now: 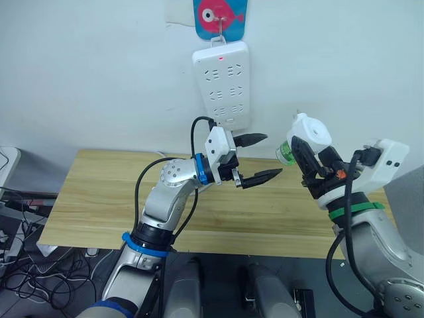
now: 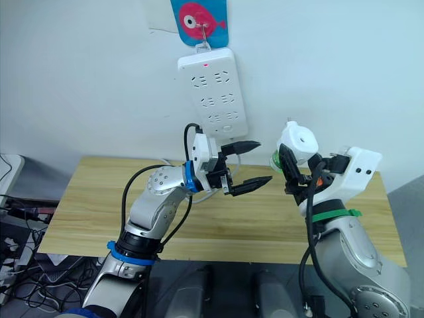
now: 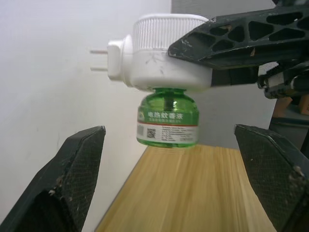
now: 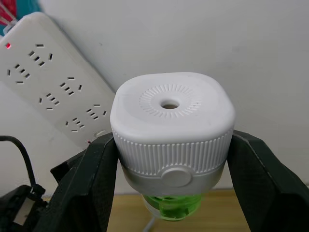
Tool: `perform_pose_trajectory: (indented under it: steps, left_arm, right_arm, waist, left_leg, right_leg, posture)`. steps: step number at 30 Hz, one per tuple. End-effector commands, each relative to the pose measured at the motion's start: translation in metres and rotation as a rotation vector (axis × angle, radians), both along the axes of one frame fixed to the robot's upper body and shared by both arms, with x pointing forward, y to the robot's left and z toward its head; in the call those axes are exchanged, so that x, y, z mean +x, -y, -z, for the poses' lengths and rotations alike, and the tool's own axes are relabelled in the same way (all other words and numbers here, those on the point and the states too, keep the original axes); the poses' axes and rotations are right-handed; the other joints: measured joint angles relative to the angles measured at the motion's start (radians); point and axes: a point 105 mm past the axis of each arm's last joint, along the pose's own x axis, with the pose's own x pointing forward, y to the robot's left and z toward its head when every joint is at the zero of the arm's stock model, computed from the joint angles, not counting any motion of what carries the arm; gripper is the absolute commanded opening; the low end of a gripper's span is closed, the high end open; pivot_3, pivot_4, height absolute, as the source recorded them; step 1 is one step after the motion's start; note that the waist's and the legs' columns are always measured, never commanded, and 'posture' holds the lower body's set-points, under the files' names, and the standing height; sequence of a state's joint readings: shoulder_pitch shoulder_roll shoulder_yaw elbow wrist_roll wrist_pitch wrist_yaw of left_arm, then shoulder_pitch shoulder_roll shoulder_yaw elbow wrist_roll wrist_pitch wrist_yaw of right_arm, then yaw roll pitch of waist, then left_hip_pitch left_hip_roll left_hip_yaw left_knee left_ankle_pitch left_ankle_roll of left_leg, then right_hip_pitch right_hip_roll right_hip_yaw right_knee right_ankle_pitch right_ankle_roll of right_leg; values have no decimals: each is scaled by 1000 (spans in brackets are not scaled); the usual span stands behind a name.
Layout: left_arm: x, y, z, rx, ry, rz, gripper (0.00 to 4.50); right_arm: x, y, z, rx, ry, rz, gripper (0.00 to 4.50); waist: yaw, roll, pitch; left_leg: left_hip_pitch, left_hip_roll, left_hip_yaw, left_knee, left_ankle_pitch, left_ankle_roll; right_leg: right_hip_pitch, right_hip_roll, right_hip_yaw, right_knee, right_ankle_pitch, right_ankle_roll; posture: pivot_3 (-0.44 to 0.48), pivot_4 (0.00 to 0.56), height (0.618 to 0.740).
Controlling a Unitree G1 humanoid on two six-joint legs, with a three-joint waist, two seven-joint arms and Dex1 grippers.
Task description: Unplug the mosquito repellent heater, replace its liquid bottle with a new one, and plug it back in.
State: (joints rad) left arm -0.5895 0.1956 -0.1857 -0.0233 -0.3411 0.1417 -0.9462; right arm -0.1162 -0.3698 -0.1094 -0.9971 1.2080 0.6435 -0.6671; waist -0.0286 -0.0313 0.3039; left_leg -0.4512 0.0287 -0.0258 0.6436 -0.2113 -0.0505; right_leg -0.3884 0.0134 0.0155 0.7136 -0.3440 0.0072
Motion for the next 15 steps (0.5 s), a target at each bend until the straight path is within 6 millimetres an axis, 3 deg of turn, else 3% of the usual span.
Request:
perform_pose_trajectory:
  steps: [1, 5, 15]
  left_arm:
    - [-2, 3, -5, -29, 44, 1, 4463]
    - [-3, 6, -10, -67, 78, -14, 4463]
    - [-12, 11, -16, -116, 126, -11, 4463]
  right_arm:
    - [-13, -1, -12, 143, 11, -43, 2931]
    - [-15, 1, -15, 328, -39, -66, 2931]
    - [-10, 3, -18, 525, -87, -62, 2931]
  waist:
    - [-1, 0, 0]
    - [-2, 0, 0]
    - [-2, 0, 0]
  left_leg:
    - [0, 0, 0, 0, 0, 0]
    - [0, 0, 0, 0, 0, 0]
    - [0, 0, 0, 0, 0, 0]
  right_leg:
    - [0, 0, 0, 0, 0, 0]
    - [0, 1, 0, 0, 0, 0]
    - [0, 1, 0, 0, 0, 0]
  posture:
    - [-11, 307, 740]
    - [-14, 308, 740]
    - [-8, 313, 740]
